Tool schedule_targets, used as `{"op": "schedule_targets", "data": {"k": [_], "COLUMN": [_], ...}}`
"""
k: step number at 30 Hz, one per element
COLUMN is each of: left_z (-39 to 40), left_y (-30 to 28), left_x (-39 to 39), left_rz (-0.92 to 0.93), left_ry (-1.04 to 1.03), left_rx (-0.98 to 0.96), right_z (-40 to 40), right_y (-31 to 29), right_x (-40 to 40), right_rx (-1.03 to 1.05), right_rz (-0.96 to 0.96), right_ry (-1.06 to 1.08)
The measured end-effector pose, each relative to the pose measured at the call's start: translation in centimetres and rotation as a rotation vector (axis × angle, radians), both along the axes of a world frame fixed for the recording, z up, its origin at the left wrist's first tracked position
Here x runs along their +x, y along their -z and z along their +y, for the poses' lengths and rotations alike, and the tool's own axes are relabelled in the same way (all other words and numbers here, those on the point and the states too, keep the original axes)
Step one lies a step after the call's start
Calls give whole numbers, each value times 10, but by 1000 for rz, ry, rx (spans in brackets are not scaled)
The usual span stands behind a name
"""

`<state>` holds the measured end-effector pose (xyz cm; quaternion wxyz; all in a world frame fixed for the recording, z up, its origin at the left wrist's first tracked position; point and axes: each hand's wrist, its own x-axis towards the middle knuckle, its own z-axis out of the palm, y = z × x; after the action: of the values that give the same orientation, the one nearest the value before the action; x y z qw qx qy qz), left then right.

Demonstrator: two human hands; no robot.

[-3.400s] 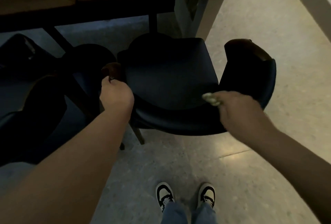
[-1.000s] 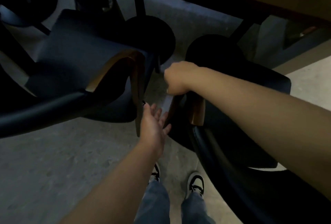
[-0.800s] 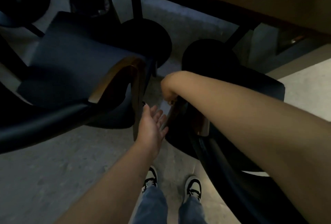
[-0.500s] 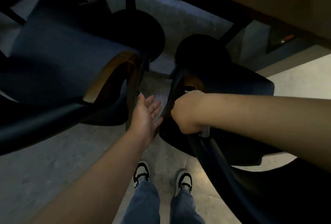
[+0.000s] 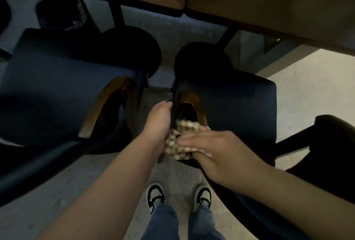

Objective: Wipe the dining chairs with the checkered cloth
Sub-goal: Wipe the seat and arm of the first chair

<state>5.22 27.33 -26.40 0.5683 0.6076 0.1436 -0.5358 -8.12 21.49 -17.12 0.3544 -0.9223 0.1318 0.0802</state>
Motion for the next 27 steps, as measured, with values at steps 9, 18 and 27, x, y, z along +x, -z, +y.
{"op": "schedule_targets", "data": {"k": [9, 18, 27], "left_z": [-57, -26, -24], "left_y": [-19, -39, -39], "left_x": [-39, -76, -101], "left_rz": [-382, -494, -884], "left_ry": [404, 524, 394], "left_rx": [380, 395, 564], "right_z": [-6, -48, -15], "right_y": [43, 126, 63], "right_x": [-28, -17, -81], "right_rx": [374, 645, 426], "right_rz": [325, 656, 193], "right_ry": [704, 781, 645]}}
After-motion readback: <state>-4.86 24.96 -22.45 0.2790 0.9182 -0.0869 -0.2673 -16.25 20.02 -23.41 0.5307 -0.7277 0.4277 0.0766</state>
